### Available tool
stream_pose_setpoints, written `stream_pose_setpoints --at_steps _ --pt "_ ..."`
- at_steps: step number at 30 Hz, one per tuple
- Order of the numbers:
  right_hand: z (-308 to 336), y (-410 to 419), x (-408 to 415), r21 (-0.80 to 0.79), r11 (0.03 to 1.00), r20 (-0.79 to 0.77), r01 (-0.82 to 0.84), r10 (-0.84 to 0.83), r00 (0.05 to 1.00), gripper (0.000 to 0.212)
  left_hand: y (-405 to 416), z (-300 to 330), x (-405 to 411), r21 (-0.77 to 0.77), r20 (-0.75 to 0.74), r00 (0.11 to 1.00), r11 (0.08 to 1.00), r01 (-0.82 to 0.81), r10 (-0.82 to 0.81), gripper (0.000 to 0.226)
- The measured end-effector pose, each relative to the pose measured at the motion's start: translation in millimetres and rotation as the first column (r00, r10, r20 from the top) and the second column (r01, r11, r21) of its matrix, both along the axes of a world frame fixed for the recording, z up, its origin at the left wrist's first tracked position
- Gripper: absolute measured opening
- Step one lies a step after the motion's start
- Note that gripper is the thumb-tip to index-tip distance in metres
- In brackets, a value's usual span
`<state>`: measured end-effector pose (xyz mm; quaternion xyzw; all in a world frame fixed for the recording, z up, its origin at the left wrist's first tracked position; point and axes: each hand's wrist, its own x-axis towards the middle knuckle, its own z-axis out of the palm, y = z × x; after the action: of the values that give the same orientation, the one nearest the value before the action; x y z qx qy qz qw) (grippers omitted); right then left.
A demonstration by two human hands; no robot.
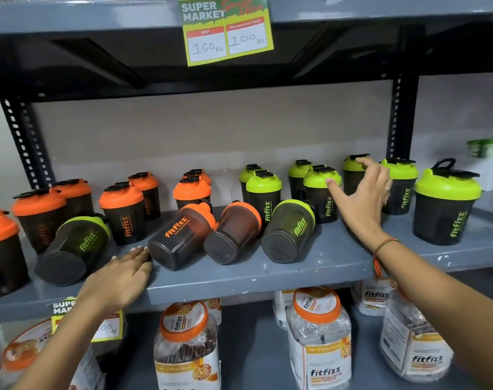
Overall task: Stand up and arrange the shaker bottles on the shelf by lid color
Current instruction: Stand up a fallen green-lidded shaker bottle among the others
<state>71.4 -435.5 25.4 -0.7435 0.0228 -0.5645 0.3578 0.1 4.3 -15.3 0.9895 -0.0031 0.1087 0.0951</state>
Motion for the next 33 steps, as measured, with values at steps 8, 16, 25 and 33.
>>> stream_pose_setpoints --at_steps 8,16,25,33 --pt "-3 44 -42 0.183 0.903 -0.496 -0.390 0.427 0.756 0.096 0 2 -3 0.015 -0.019 1.000 1.000 -0.007 0.008 0.052" --pt "-3 75 -38 0.235 0.896 -0.573 -0.376 0.440 0.691 0.111 -2 4 -4 0.029 -0.044 0.999 1.000 -0.012 0.013 0.053" --pt "-3 80 -39 0.469 0.807 -0.406 -0.358 0.557 0.724 0.080 -3 5 -6 0.035 -0.037 0.999 0.999 -0.017 0.019 0.052" --pt "21 56 -63 0.078 0.958 -0.146 -0.277 0.286 0.947 0.075 -1 2 -5 0.031 -0.029 0.999 0.999 -0.015 0.016 0.052"
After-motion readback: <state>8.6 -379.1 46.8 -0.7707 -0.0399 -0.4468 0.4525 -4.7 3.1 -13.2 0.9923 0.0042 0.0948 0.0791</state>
